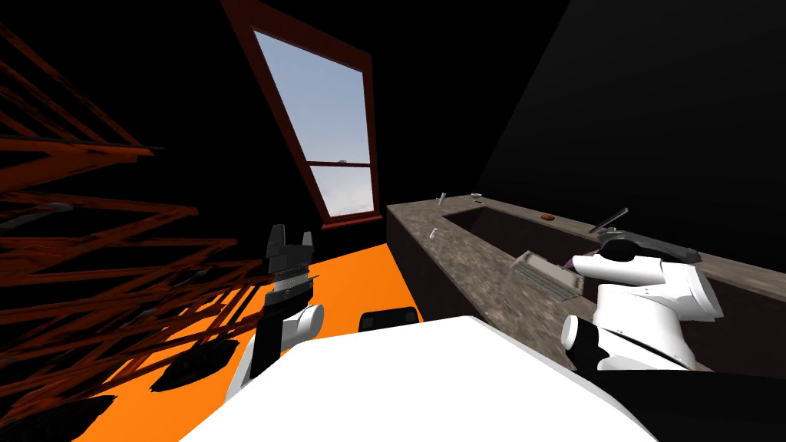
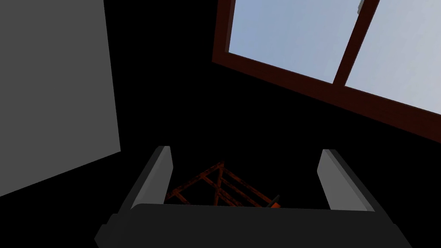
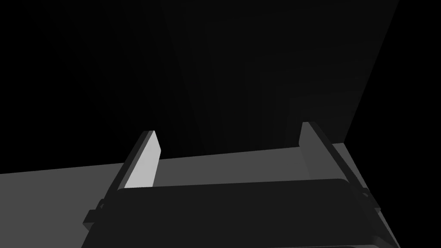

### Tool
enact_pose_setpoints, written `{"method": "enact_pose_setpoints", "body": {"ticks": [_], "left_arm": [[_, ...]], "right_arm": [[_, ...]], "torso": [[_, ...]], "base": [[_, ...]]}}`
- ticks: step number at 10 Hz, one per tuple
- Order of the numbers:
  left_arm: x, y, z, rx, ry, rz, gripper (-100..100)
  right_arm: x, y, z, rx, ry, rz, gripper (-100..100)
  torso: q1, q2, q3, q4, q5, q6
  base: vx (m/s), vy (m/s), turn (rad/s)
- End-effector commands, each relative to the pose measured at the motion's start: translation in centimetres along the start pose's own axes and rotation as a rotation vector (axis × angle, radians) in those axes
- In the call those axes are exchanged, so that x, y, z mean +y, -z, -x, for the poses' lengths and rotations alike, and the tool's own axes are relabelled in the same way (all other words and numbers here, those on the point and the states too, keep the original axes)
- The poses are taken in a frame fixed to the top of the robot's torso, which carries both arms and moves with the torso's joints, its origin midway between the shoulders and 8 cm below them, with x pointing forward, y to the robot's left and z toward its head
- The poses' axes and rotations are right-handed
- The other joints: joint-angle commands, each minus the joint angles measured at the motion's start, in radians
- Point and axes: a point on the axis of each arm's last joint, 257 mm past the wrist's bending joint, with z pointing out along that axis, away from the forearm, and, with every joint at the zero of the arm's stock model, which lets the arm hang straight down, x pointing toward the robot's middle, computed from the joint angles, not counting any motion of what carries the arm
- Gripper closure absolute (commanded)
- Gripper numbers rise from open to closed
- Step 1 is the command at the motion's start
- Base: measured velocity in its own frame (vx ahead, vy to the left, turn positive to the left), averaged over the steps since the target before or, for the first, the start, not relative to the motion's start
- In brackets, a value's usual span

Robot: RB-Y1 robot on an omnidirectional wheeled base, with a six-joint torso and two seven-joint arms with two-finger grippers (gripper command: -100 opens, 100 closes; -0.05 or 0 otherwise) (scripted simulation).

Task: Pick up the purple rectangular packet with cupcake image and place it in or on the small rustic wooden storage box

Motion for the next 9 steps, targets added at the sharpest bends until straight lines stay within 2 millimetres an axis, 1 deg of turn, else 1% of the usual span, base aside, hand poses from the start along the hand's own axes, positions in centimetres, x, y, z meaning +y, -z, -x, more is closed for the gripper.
{"method": "enact_pose_setpoints", "body": {"ticks": [1,2,3,4,9], "left_arm": [[0.0,0.0,0.0,0.000,0.000,0.000,0],[0.0,0.0,0.0,0.000,0.000,0.000,0],[0.0,0.0,0.0,0.000,0.000,0.000,0],[0.0,0.0,0.0,0.000,0.000,0.000,0],[0.0,0.0,0.0,0.000,0.000,0.000,0]], "right_arm": [[0.0,-0.6,1.7,-0.009,-0.006,-0.012,-100],[0.0,-0.8,2.9,-0.016,-0.010,-0.018,-100],[0.1,-0.5,2.0,-0.014,-0.008,-0.012,-100],[0.1,-0.5,2.1,-0.013,-0.009,-0.014,0],[0.1,-0.5,2.0,-0.013,-0.008,-0.014,0]], "torso": [[0.000,0.000,0.000,0.000,0.000,0.000],[0.001,0.001,0.000,0.000,0.000,0.000],[0.002,0.002,0.001,0.000,0.000,0.000],[0.000,-0.001,0.000,0.000,0.000,0.001],[-0.002,-0.004,-0.003,-0.001,-0.001,0.000]], "base": [[-0.082,0.047,0.065],[-0.094,0.051,0.052],[-0.041,0.020,0.007],[-0.007,0.004,-0.004],[0.000,0.000,0.000]]}}
